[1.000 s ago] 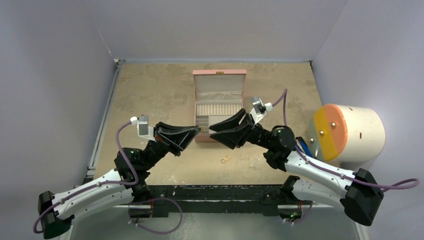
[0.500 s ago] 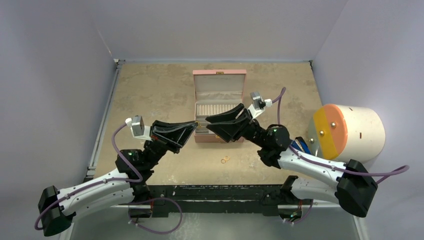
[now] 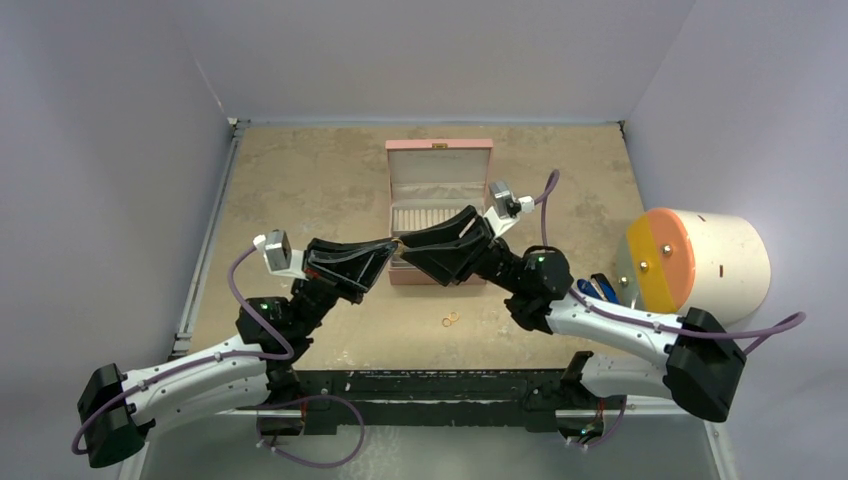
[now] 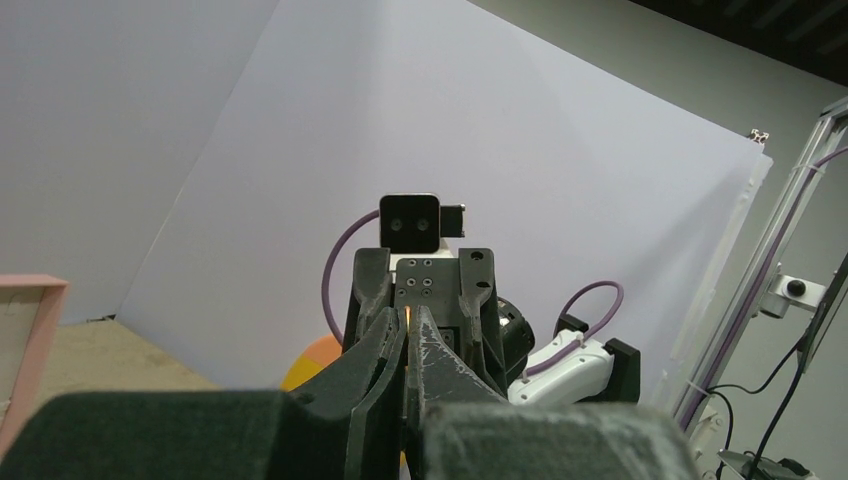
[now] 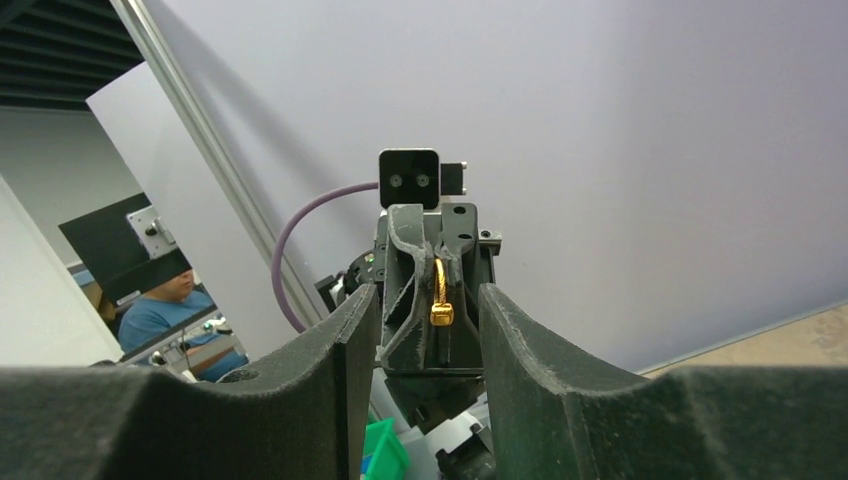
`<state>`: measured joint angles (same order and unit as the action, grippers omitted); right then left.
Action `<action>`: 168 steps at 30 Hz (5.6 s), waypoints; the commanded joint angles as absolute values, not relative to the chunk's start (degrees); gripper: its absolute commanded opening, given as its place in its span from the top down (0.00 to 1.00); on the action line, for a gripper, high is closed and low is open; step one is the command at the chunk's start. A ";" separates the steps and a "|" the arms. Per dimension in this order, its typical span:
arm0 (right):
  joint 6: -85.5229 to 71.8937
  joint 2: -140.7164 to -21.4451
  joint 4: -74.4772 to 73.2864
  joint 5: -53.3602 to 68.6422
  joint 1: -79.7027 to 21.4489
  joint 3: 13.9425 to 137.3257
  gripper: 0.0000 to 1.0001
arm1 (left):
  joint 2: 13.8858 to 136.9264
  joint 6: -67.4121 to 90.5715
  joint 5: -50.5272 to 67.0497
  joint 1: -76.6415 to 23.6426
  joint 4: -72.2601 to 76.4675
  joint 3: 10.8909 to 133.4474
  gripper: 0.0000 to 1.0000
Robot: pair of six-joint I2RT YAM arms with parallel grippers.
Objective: Organize the mixed jewelry
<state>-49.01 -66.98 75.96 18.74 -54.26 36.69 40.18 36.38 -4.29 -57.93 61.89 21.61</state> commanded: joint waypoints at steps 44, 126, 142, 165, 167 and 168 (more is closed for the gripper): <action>-44.49 -66.12 78.26 14.41 -56.86 37.00 0.73 | 40.17 36.15 -3.66 -58.10 66.87 21.92 1.00; -30.20 -102.35 -24.29 -22.73 -39.36 83.82 1.00 | 39.01 24.35 -48.01 -58.02 -32.20 52.42 0.37; -31.94 -107.41 -20.82 -22.52 -38.07 83.40 1.00 | 39.64 24.13 -46.67 -58.01 -32.26 52.29 0.37; -32.20 -107.76 -20.88 -22.73 -37.03 81.11 0.80 | 40.74 23.82 -46.41 -57.34 -32.52 52.17 0.37; -32.10 -106.03 -21.29 -22.30 -37.02 81.34 0.77 | 40.78 23.82 -46.41 -57.22 -32.60 52.29 0.37; -32.01 -105.21 -21.59 -22.01 -37.05 81.45 0.76 | 40.78 23.88 -46.45 -57.22 -32.61 52.26 0.37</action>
<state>-31.86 -109.23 -20.49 -21.54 -37.65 81.87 40.82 24.82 -46.63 -57.63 -33.63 52.47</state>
